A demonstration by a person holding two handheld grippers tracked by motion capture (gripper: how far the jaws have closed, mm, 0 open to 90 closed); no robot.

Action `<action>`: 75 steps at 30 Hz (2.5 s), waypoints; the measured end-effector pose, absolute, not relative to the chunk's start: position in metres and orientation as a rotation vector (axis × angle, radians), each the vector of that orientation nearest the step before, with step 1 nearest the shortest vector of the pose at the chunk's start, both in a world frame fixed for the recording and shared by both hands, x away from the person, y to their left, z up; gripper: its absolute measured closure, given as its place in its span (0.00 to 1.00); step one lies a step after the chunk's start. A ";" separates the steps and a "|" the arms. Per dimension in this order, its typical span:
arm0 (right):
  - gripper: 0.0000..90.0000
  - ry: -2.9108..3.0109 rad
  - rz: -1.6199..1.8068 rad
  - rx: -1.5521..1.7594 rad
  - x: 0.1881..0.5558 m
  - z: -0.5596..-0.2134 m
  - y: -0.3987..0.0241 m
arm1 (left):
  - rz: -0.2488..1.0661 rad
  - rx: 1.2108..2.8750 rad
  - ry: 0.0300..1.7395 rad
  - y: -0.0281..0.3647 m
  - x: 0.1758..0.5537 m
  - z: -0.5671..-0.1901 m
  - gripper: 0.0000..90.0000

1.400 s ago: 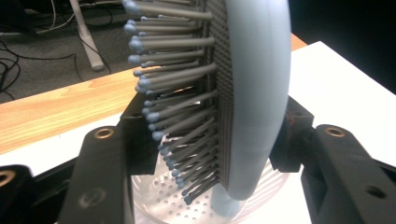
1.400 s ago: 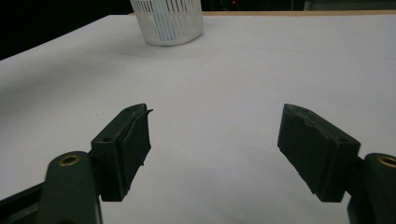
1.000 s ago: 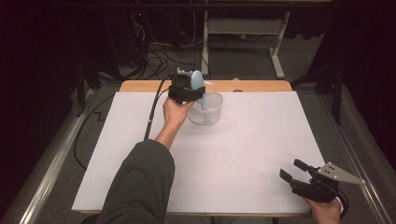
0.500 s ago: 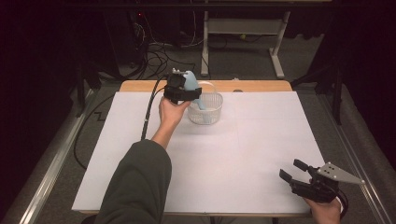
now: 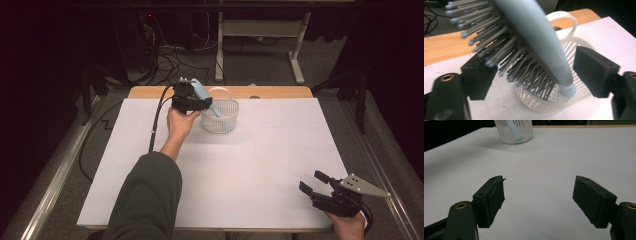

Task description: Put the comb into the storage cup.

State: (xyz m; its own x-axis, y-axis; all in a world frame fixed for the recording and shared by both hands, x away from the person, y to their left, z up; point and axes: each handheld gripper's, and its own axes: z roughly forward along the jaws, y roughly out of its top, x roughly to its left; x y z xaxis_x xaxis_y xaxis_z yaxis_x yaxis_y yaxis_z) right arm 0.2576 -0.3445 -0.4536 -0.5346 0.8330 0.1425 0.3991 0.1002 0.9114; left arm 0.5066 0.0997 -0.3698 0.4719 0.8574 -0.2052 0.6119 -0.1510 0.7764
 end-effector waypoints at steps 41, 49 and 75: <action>0.28 1.969 1.413 1.198 0.257 -0.453 -0.344 | 0.368 1.846 1.218 0.119 0.482 -0.368 0.20; 0.28 1.963 1.415 1.193 0.257 -0.453 -0.344 | 0.380 1.841 1.193 0.123 0.475 -0.363 0.20; 0.28 1.963 1.411 1.197 0.257 -0.453 -0.343 | 0.407 1.850 1.150 0.134 0.458 -0.354 0.20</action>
State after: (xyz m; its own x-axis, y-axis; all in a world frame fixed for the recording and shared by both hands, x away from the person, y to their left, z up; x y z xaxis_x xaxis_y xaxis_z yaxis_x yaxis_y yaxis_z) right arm 0.2567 -0.3434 -0.4526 -0.5286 0.8390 0.1291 0.3899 0.1049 0.9148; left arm 0.4585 0.1343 -0.3537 0.5148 0.8405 -0.1687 0.5470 -0.1705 0.8196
